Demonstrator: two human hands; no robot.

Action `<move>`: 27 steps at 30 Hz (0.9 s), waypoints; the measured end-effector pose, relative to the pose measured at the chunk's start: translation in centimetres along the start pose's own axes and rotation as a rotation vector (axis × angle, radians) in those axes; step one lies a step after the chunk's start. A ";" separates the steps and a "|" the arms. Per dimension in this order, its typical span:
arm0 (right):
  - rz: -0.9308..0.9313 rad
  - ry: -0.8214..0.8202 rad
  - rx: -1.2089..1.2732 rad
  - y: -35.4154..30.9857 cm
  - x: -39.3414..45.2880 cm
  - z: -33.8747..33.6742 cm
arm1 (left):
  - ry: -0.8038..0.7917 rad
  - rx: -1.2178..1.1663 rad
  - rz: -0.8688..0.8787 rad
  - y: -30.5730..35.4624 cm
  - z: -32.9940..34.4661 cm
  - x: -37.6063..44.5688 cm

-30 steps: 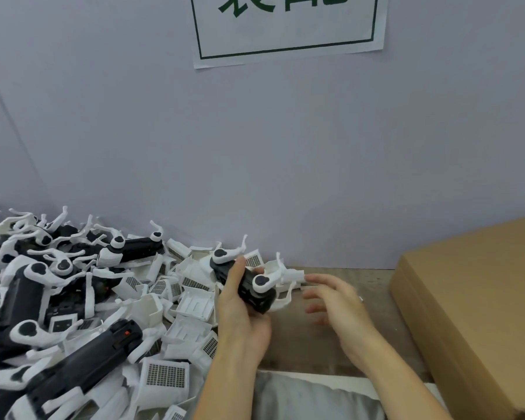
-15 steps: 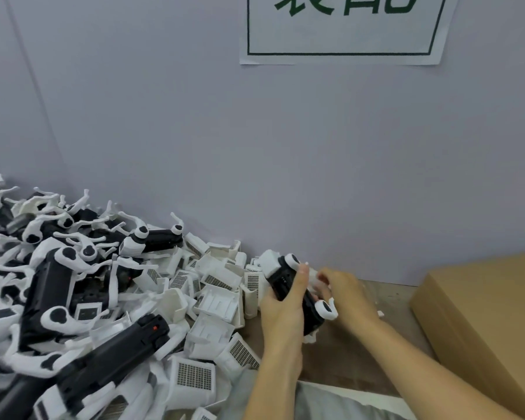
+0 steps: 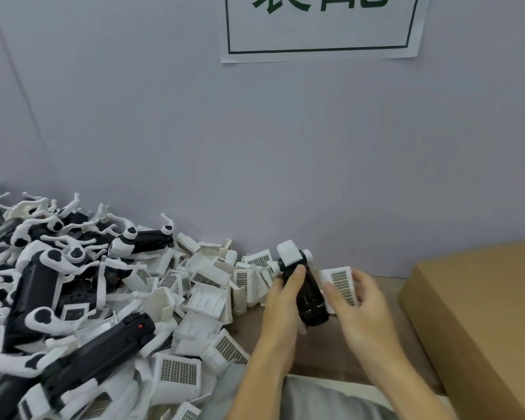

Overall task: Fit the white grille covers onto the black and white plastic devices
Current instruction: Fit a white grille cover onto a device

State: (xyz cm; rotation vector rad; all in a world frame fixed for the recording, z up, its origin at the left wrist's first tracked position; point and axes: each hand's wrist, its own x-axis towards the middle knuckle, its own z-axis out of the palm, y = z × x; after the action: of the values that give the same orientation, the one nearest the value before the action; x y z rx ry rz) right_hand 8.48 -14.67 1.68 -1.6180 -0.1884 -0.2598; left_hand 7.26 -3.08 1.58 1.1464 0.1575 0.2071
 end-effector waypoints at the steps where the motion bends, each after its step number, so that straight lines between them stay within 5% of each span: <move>1: -0.065 -0.022 -0.037 -0.2 -0.5 0.5 | -0.006 -0.036 -0.007 0.0 0.1 0.0; 5: -0.273 -0.022 -0.357 -0.2 -0.8 1.1 | -0.080 -0.061 0.054 -0.3 0.6 -0.1; 12: -0.240 -0.106 -0.564 0.5 -0.2 0.6 | -0.057 0.102 0.139 -0.9 1.0 -0.2; 18: 0.058 -0.243 0.097 0.2 0.3 0.0 | -0.036 0.113 0.141 -0.8 0.8 -0.3; 27: 0.125 -0.085 0.096 0.3 0.6 -0.1 | 0.030 0.347 0.311 -1.0 1.2 -0.2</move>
State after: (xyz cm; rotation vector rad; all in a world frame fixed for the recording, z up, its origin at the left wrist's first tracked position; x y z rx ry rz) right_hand 9.13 -14.78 1.60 -1.5400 -0.1619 -0.0849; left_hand 7.37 -4.61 1.16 1.5129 0.0406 0.4864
